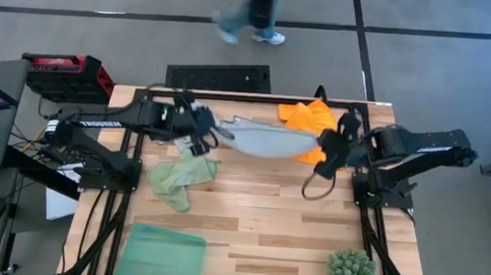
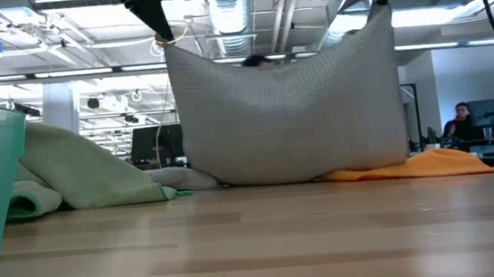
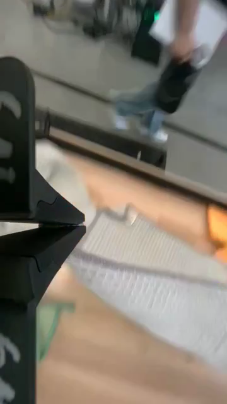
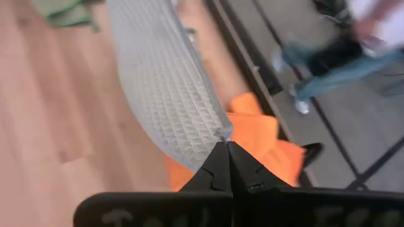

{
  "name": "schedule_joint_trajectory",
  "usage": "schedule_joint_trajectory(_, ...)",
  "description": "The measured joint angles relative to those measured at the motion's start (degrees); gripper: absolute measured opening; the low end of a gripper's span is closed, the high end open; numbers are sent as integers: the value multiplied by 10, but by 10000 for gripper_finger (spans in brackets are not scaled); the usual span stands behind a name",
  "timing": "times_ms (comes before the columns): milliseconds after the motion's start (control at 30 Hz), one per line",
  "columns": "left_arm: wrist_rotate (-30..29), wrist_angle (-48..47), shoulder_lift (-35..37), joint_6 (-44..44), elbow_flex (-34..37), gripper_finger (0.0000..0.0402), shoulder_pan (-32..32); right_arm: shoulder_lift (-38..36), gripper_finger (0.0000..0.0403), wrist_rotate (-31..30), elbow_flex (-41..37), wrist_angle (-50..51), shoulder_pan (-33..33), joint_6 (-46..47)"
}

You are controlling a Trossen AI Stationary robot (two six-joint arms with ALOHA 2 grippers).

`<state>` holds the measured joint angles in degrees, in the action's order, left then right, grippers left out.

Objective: Fold microfiber towels
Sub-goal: Fold the bottom gray microfiber cloth

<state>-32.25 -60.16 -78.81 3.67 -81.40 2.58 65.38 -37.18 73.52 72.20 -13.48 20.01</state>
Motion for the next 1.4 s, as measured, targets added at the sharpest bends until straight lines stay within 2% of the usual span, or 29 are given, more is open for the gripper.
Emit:
schedule_joint_trajectory(200, 36, -1, 0, 70, 65, 0, -74, 73, 0, 24, 0, 7, -91, 92)
schedule_joint_trajectory(433, 57, 7, 0, 146, 116, 0, -158, 169, 0, 87, 0, 4, -158, 191)
schedule_joint_trajectory(667, 144, 46, 0, 216, 175, 0, -204, 244, 0, 174, 0, -46, -189, 243)
schedule_joint_trajectory(833, 172, 59, 0, 241, 194, 0, -235, 286, 0, 240, 0, -64, -191, 253)
schedule_joint_trajectory(900, 176, 59, 0, 251, 198, 0, -244, 298, 0, 249, 0, -61, -190, 261)
schedule_joint_trajectory(1033, 146, 61, 0, 260, 199, 0, -247, 313, 1, 237, 0, -41, -189, 269)
schedule_joint_trajectory(1400, -10, 58, 0, 268, 214, 0, -193, 313, 2, 159, 0, 65, -136, 312)
